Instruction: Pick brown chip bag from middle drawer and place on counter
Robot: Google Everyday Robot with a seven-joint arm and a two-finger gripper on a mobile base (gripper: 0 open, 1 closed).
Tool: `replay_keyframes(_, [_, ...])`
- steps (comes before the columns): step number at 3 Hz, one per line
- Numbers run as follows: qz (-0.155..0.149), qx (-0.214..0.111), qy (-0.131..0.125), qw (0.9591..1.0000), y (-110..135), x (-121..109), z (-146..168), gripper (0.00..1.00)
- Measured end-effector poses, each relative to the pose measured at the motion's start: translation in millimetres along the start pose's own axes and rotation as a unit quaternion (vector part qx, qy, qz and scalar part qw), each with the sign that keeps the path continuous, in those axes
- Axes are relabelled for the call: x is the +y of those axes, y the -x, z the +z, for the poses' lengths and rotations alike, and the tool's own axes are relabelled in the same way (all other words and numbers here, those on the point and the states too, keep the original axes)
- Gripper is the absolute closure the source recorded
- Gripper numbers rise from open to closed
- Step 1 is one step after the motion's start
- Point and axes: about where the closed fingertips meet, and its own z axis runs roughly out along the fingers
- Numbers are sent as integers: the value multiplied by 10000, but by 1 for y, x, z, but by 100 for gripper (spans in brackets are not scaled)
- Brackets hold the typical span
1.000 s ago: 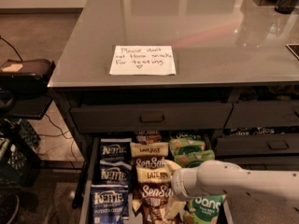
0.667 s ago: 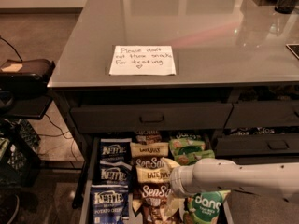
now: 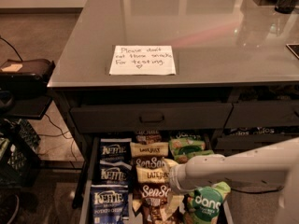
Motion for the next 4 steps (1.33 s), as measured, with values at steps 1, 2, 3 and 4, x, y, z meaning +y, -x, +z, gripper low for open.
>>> replay_keyframes(1, [17,176,130,9998,-10,2,10,19])
replay_keyframes(2, [35,199,239,9995,-13,4,15,41])
replay_keyframes(3, [82,112,394,9991,-9,7,16,66])
replay_keyframes(4, [161,-220,589,9979,5,8,6,89])
